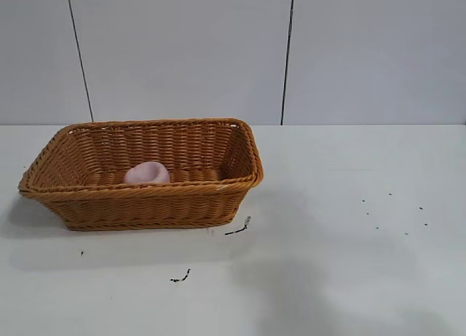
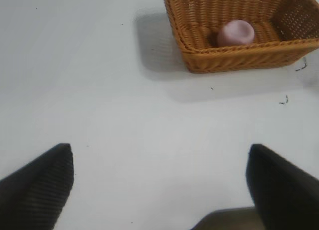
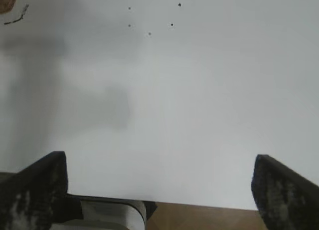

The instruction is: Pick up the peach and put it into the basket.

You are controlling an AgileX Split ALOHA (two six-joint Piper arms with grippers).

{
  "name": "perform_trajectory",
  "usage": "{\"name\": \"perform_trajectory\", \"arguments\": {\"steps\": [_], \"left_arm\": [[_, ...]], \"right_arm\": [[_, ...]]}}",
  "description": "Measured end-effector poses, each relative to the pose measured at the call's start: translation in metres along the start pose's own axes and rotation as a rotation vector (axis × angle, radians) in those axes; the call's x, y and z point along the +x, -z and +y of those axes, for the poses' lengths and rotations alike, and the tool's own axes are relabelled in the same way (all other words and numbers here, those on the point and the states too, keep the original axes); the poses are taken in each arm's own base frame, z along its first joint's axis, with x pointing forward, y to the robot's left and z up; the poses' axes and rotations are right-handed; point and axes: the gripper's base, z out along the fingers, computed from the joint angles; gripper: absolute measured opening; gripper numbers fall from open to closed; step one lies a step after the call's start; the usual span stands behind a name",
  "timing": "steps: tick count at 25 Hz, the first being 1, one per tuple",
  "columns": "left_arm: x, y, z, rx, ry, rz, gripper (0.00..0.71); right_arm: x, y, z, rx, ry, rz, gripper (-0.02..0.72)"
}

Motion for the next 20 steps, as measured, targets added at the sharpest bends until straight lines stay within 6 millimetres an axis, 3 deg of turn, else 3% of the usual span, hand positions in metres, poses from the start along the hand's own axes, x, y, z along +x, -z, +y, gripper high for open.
{"name": "perform_trajectory", "arguments": {"steps": [9,20], "left_arm": [[0.0,0.0,0.0,0.0,0.0,0.0,0.692],[0.0,0.0,0.0,0.0,0.0,0.0,0.692]], "right_arm": [[0.029,0.034,0.002,0.002,0.001,-0.296,0.689],[0.031,0.036,0.002,0.006,0.002,-0.317,0.689]]}}
